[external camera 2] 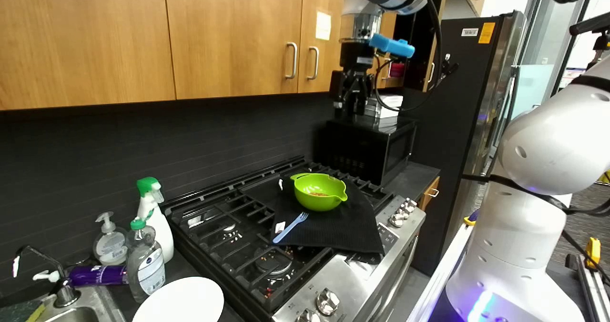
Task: Use the blue fork to stir the contents in the light green bowl.
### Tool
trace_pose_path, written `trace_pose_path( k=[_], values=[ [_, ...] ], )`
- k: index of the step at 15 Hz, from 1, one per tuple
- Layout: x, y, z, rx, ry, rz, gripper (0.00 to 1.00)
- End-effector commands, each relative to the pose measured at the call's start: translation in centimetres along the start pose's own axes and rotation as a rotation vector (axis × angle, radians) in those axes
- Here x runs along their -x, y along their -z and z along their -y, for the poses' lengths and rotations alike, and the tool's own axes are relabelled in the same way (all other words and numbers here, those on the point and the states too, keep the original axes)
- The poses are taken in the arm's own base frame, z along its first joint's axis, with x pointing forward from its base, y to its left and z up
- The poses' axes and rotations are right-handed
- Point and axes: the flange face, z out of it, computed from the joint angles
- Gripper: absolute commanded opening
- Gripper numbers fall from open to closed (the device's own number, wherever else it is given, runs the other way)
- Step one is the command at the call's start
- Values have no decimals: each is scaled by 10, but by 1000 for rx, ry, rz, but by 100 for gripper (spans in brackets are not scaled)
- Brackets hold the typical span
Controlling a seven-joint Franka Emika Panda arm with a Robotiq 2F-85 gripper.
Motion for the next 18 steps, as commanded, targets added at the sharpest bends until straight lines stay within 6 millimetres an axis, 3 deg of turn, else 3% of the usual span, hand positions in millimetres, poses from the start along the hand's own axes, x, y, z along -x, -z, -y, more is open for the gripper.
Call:
trace_pose_path(
  k=[1,7,13,16,17,18],
  values=[
    [-8,4,4,26,70,-6,100],
    [-16,-17,26,69,301,23,100],
    [-22,-72,63,60,632,92,100],
    [-20,-102,67,111,774,151,100],
    [-18,-89,65,73,688,130,100],
    [-17,-96,65,75,695,144,100]
  ],
)
